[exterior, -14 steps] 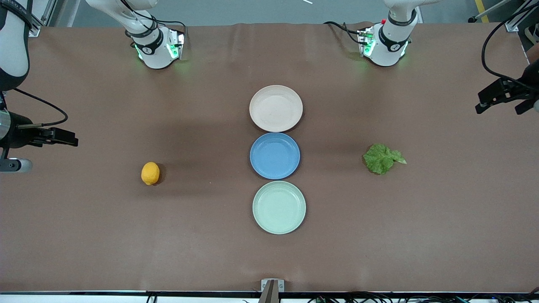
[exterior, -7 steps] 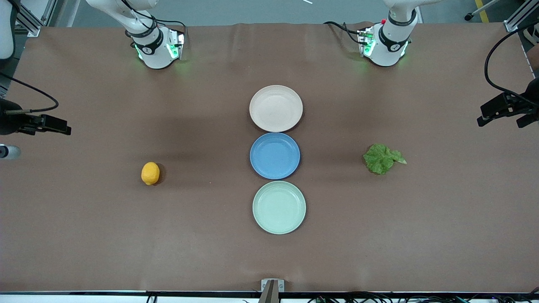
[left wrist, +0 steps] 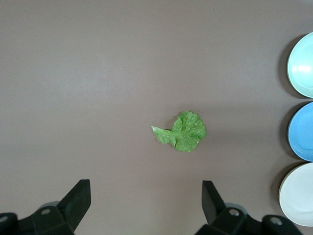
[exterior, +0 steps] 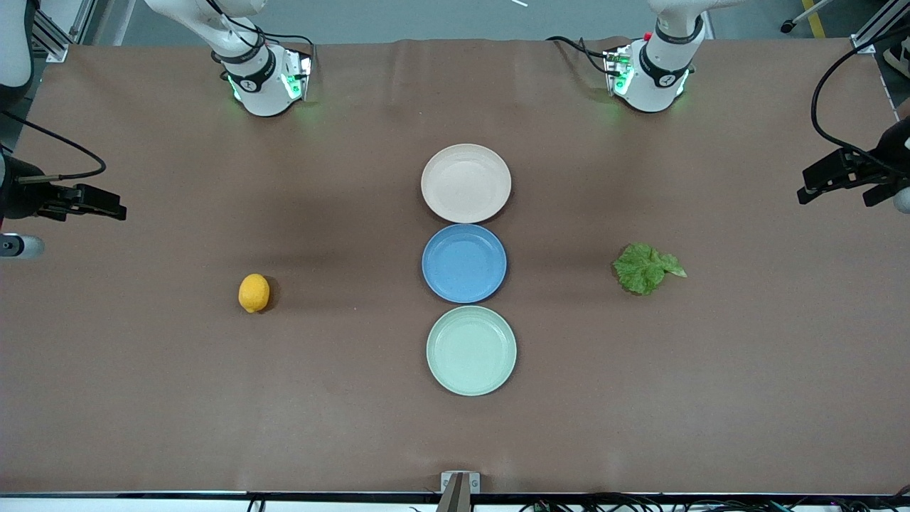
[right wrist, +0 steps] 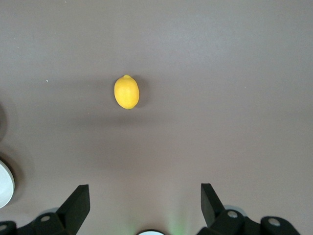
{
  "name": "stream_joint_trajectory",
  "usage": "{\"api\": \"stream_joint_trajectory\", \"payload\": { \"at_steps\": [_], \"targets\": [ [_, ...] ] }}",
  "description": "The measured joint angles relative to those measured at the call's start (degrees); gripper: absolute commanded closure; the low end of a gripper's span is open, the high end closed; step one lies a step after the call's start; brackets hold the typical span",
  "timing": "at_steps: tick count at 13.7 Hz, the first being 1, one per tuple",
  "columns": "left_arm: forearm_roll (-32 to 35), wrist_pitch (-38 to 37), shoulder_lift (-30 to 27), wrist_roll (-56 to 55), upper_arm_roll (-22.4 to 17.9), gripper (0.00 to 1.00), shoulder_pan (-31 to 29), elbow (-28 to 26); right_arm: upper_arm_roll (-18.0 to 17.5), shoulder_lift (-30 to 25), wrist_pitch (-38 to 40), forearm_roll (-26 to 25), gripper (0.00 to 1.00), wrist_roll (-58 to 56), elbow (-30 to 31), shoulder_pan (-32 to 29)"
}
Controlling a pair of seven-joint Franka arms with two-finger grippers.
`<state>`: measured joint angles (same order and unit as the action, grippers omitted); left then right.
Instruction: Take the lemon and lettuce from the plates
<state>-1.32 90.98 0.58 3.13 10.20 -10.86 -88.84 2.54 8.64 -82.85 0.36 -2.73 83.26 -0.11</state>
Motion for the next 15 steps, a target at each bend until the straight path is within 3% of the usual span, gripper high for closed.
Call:
{"api": "stream_joint_trajectory", "payload": {
  "at_steps": [11,15],
  "targets": [
    [0.0,0.1,-1.1,0.0,-0.1,0.00,-0.1,0.2,0.0,-11.4,-5.4,0.0,0.00,0.0,13.4,0.0],
    [0.0,0.1,-1.1,0.0,-0.1,0.00,-0.1,0.2,0.0,-13.9,-5.9,0.0,0.00,0.0,15.0,0.0]
  ]
}}
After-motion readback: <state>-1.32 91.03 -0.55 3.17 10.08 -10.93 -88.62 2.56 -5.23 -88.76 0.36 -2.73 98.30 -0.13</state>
